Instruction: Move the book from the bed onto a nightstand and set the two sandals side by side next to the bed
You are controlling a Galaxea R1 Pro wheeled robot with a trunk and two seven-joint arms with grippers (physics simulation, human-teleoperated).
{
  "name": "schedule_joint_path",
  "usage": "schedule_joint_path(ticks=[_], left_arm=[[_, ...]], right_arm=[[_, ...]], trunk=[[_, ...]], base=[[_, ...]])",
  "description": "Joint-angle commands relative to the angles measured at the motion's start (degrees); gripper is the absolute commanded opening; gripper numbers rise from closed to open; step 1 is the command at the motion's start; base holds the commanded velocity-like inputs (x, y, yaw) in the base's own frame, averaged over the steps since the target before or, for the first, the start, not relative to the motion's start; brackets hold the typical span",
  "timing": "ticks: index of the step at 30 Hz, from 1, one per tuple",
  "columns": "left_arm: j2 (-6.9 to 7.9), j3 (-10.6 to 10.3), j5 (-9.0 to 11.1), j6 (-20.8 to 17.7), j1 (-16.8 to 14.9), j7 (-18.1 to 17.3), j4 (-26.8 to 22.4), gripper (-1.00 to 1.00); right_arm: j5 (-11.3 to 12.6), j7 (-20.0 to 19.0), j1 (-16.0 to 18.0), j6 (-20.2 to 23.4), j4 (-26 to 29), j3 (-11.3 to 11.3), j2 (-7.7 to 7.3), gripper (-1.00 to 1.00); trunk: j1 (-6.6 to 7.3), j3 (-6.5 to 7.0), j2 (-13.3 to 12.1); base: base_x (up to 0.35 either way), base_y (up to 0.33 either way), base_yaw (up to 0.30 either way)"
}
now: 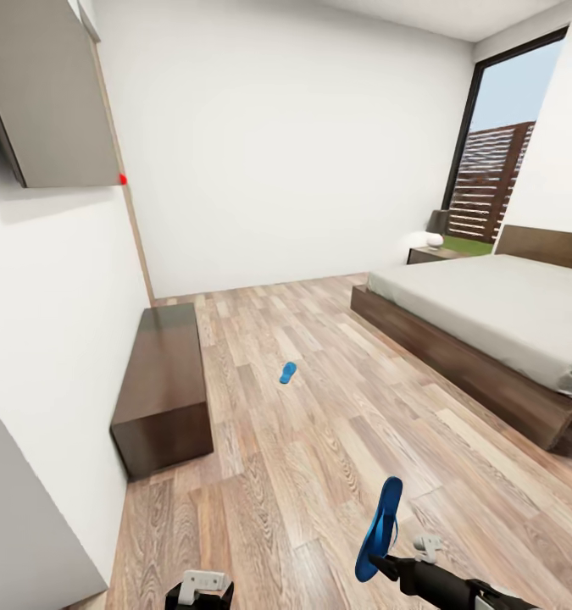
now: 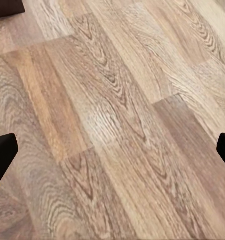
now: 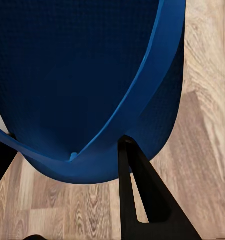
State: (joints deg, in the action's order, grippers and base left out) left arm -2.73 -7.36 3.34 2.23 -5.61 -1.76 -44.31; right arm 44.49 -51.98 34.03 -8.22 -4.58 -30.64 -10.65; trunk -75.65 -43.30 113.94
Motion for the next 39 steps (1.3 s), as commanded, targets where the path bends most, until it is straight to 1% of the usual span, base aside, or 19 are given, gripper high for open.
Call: schedule_joint_path(ticks=[1, 34, 39], left_arm=[[0.01, 0.0, 0.4, 0.1, 0.0, -0.2, 0.0, 1.0], [0.0, -0.1, 0.4, 0.1, 0.0, -0.2, 0.0, 1.0], [0.0, -0.1, 0.3, 0.1, 0.0, -0.2, 1.5, 1.0]], right_arm=[[0.3, -0.2, 0.1, -0.4, -0.2, -0.5, 0.03, -1.0], [0.3, -0.2, 0.1, -0.4, -0.2, -0.5, -0.08, -1.0], [0.3, -0.2, 0.1, -0.4, -0.2, -0.5, -0.08, -1.0]], trunk=[[0.01, -0.06, 0.0], [0.01, -0.06, 0.0], [0.01, -0.06, 0.0]], base=[[0.0, 0.0, -0.191], [0.0, 0.0, -0.191], [0.0, 0.0, -0.191]])
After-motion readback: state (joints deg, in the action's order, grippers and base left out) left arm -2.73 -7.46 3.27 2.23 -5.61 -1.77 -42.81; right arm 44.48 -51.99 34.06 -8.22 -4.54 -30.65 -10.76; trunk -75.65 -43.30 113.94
